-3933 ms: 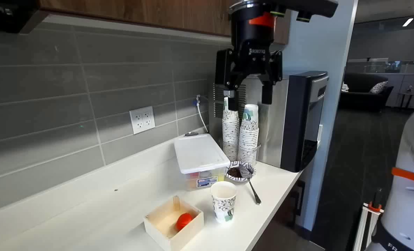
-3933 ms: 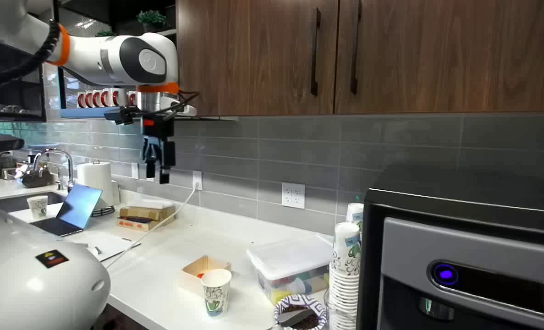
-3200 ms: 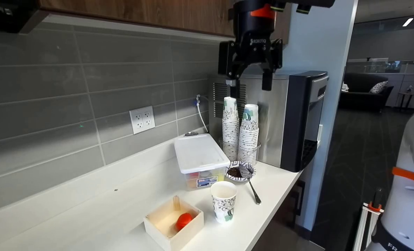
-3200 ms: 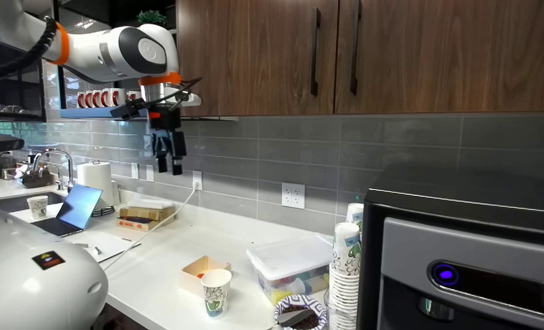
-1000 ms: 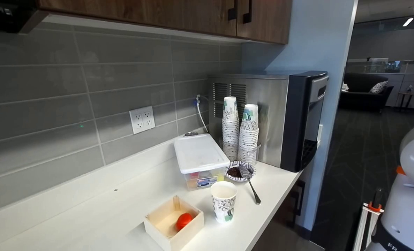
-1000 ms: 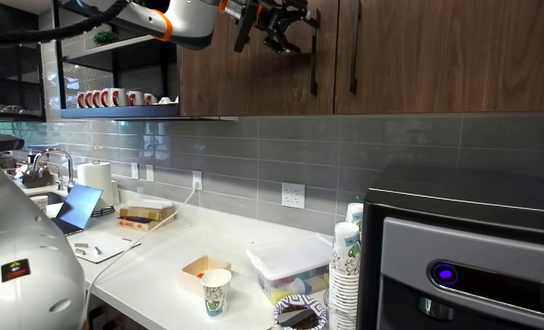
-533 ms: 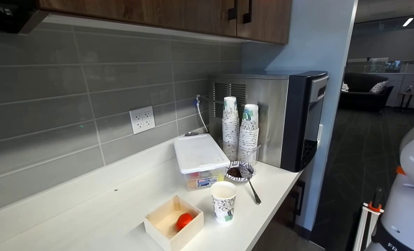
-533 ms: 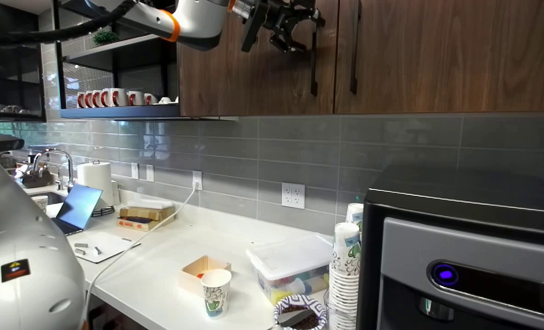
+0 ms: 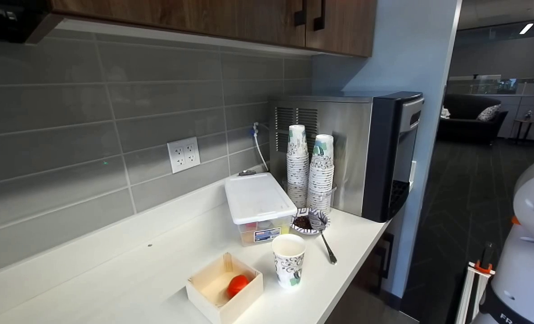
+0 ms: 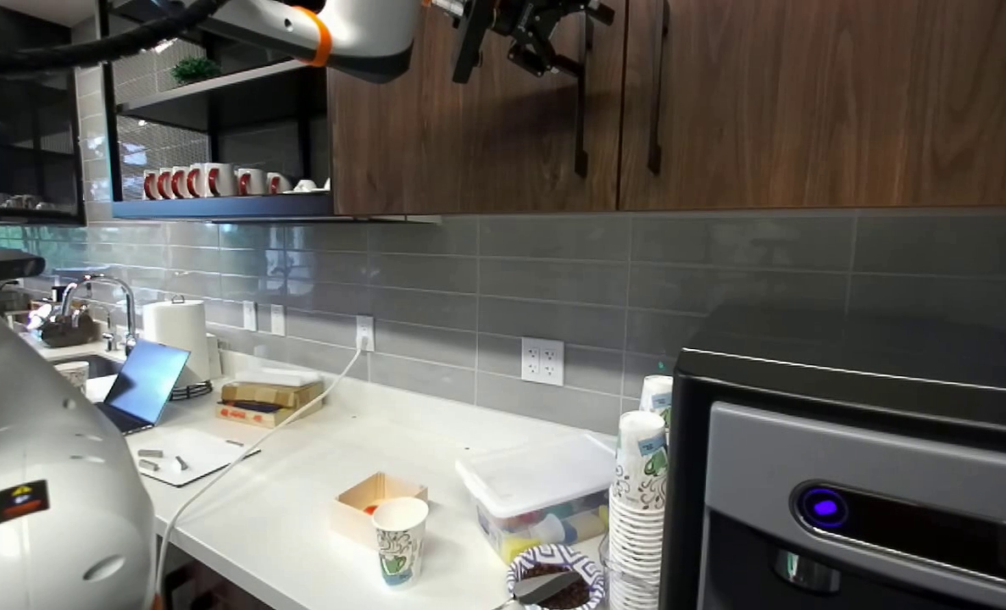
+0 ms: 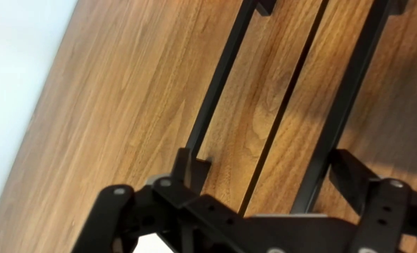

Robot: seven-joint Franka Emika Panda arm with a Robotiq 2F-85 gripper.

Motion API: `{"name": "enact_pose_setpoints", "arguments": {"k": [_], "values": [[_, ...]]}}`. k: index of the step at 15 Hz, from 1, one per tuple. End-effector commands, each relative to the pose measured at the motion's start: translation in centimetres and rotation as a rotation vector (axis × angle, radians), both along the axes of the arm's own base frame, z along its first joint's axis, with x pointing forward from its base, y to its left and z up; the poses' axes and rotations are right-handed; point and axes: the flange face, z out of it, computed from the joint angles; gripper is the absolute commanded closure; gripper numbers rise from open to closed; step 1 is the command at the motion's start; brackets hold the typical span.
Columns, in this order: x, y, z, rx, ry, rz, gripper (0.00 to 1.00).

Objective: Open the left cabinet door

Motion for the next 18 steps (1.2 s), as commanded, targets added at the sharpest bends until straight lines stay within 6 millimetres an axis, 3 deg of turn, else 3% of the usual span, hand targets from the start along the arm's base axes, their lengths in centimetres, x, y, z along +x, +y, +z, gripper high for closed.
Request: {"name": "enact_pose_setpoints", "arguments": {"k": [1, 13, 18], "values": [[-1.6, -1.4, -0.2, 0.0, -0.046, -0.037, 0.0], [0.7, 0.9, -1.6, 0.07, -0.048, 0.036, 0.0], [0.1, -0.3, -1.3, 0.066, -0.069, 0.002, 0.0]]}}
